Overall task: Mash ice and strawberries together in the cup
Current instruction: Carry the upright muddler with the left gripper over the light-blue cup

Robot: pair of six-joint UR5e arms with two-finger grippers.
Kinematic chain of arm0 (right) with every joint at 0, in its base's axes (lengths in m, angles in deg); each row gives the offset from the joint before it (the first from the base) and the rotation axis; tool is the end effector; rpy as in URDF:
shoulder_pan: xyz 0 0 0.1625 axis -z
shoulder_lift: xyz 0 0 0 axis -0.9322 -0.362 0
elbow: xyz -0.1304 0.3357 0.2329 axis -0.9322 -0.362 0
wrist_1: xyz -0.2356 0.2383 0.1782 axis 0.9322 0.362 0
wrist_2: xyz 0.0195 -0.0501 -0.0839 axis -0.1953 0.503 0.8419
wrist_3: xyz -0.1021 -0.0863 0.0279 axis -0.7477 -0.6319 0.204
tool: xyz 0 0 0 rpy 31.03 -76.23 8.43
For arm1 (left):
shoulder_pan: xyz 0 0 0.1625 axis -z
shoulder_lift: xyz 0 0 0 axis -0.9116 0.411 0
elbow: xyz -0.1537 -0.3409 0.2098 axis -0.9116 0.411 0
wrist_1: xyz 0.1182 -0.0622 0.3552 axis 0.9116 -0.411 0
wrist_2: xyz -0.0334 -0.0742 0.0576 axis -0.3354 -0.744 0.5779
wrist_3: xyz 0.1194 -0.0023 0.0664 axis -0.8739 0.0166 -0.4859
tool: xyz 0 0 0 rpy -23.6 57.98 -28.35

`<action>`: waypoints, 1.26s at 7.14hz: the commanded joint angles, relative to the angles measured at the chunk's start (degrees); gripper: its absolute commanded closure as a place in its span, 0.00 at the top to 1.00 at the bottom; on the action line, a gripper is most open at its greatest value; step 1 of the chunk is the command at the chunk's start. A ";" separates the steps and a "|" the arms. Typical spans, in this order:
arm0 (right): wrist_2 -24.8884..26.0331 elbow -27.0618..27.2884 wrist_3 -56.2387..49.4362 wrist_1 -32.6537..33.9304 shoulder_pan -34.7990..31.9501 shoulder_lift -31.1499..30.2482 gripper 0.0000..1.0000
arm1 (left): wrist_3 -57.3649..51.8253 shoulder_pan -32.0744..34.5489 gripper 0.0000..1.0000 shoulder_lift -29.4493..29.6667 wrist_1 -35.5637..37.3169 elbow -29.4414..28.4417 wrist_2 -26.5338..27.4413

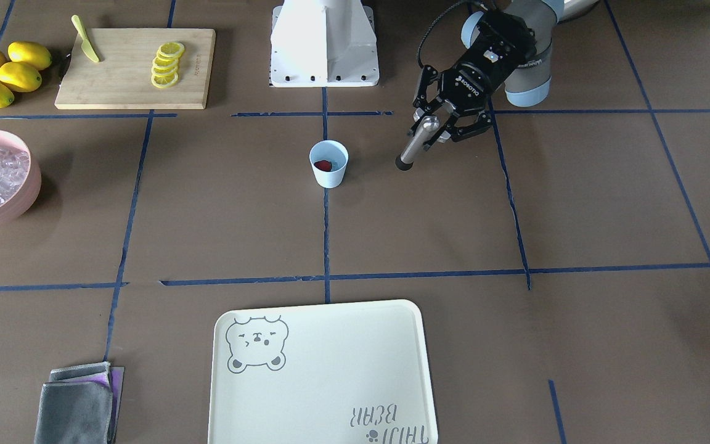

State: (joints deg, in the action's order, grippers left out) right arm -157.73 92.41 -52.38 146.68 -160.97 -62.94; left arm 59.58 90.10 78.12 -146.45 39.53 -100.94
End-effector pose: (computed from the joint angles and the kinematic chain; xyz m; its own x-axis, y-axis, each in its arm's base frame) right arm 0.0520 -0.4183 0.6789 0.7030 -0.0454 0.7098 -0.0350 0.9946 0.0982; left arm 0.3808 -0.3837 0.2666 0.3660 0.6715 -0.6442 0.7597 0.1841 0.6236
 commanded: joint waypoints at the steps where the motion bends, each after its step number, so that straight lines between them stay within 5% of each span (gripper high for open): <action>1: -0.18 -0.02 0.00 0.01 0.00 -0.06 1.00 | -3.59 -3.33 0.00 4.11 -0.37 -0.31 0.85; 5: -0.10 -0.02 0.00 0.01 0.00 -0.06 1.00 | -5.53 -11.25 0.00 6.05 -0.45 -3.28 3.41; 9: -0.10 -0.19 0.00 0.01 0.00 -0.06 1.00 | -5.36 -11.45 0.00 9.48 -0.98 -7.25 3.32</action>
State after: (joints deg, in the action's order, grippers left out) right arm -157.81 92.23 -52.38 146.69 -160.97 -63.00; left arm 54.23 78.70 86.82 -147.15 33.34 -97.59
